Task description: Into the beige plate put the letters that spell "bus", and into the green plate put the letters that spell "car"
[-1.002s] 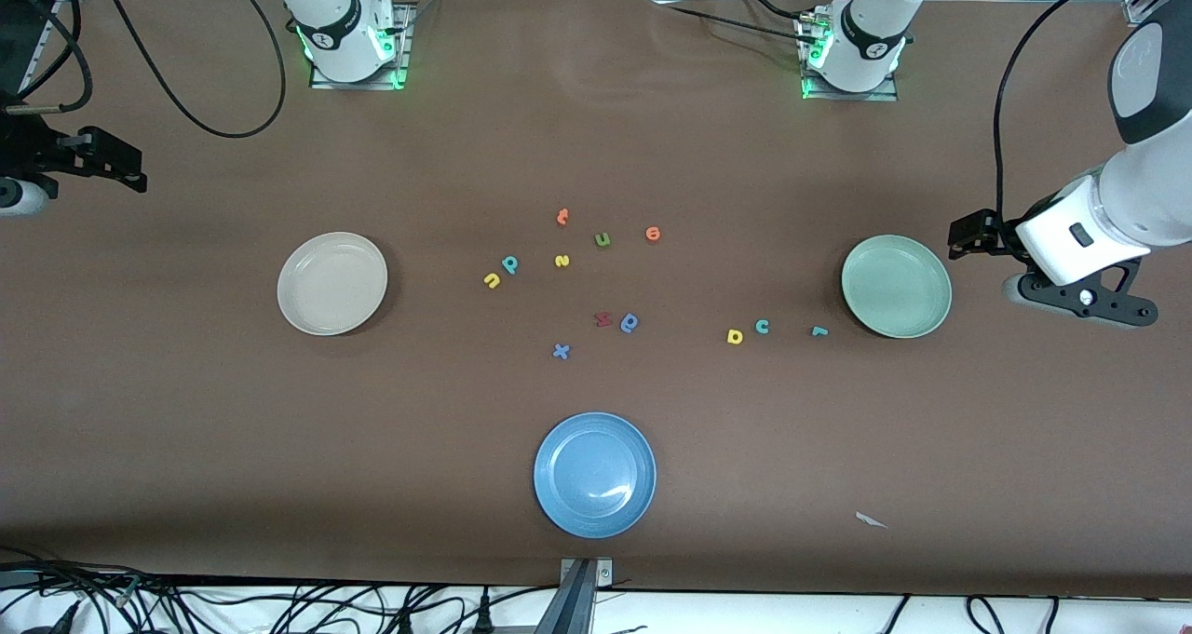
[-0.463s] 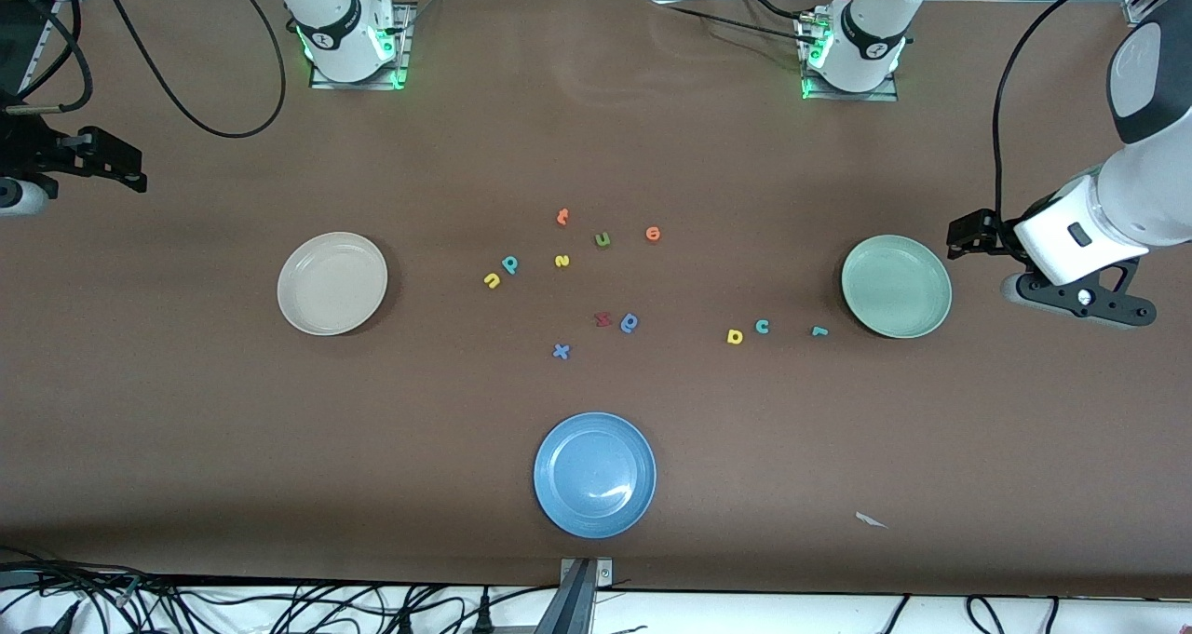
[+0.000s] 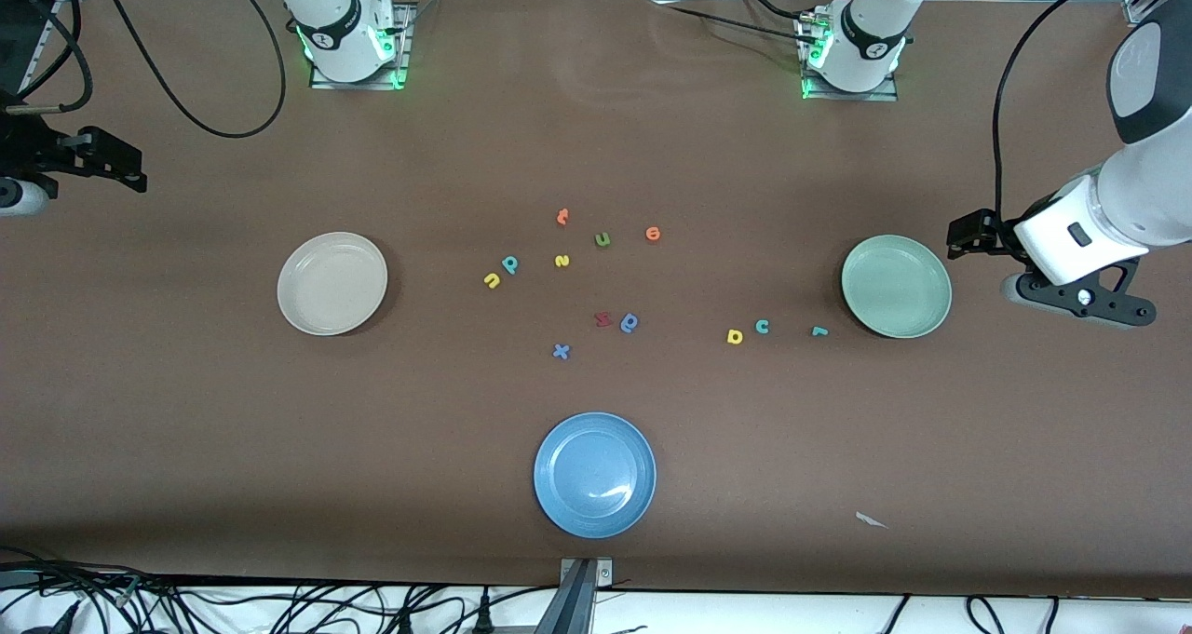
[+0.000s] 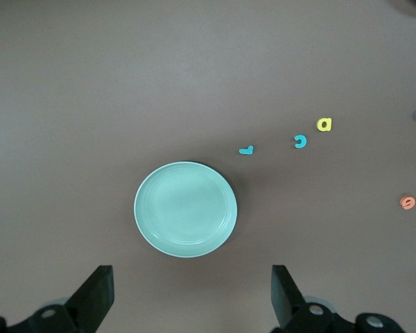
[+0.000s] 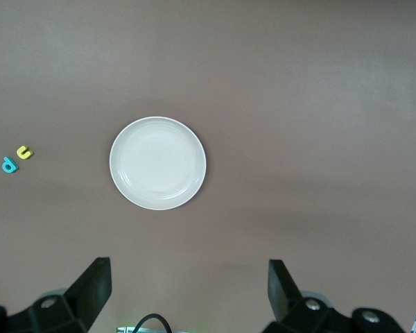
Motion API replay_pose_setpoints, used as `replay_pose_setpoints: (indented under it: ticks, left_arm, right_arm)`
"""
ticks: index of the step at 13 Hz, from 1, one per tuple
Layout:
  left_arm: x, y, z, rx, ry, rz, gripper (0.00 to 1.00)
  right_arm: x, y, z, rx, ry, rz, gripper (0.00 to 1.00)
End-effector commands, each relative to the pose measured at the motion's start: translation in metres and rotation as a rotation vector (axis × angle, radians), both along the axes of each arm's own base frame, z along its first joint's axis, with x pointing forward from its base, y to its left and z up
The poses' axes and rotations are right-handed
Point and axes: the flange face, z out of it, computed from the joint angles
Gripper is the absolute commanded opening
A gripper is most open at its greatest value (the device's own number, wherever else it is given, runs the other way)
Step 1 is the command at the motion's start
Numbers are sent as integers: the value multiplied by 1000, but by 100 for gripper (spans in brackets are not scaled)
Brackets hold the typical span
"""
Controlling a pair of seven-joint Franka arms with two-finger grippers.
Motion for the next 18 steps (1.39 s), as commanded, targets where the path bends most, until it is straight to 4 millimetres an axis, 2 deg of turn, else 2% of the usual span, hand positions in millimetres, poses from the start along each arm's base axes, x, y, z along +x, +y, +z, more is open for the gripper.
replay_pose_setpoints:
  ticks: [1, 18]
  left_arm:
    - [-4, 0, 5, 18, -11, -21, 100]
    - [-5, -6, 5, 14, -7, -11, 100]
  right_arm:
    - [0, 1, 8, 13, 2, -5, 100]
    - [0, 3, 8, 52, 0, -11, 100]
